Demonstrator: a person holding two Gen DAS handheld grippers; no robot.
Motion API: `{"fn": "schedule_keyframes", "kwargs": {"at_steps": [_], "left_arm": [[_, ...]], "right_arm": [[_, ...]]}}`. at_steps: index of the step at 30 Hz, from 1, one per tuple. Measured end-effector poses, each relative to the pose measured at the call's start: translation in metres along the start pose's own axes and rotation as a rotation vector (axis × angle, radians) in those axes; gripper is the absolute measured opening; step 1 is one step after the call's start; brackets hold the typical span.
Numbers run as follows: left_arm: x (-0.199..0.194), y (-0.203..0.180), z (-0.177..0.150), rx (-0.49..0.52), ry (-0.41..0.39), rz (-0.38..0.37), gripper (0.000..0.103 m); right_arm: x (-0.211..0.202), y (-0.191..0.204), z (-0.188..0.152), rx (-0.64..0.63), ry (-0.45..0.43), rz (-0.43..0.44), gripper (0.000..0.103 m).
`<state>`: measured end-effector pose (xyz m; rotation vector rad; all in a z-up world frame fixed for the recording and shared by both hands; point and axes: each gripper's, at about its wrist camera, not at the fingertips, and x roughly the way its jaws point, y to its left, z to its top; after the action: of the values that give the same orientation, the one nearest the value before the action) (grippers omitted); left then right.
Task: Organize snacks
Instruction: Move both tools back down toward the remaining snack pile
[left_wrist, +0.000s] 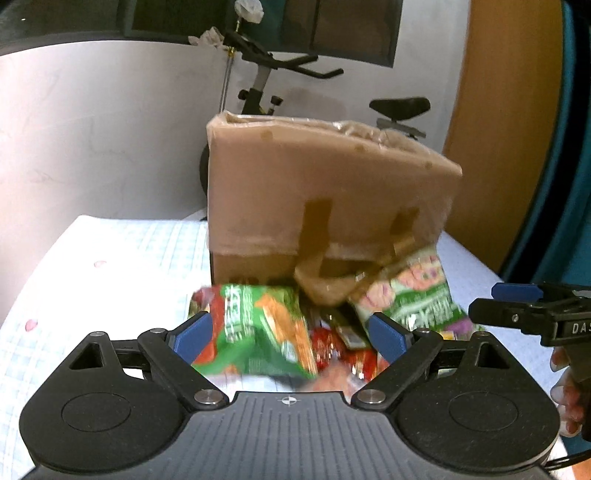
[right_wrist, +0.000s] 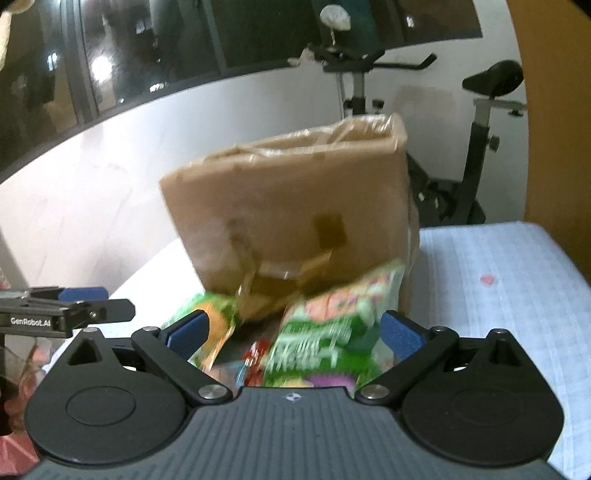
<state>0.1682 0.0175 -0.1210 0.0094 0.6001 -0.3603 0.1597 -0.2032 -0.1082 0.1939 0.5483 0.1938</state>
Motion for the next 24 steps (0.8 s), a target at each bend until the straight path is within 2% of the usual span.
{"fn": "schedule_keyframes", "kwargs": {"at_steps": [10,15,24], "left_arm": [[-0.009,-0.001,-0.033,-0.036,0.050,0.016,0.093],[-0.016,-0.001,-0.042,-0.055,0.046,0.021,0.093],[-0.020,-0.002,-0.072,-0.107,0.068,0.025,0.093]], "right_arm": [[-0.001,0.016,-0.042,-0.053,0.146,0.079,0.100],[-0.003,0.030,-0.057,-0.109,0.185,0.119,0.100],[0.008,0.049,-0.084,-0.266,0.256,0.100,0.101]]}}
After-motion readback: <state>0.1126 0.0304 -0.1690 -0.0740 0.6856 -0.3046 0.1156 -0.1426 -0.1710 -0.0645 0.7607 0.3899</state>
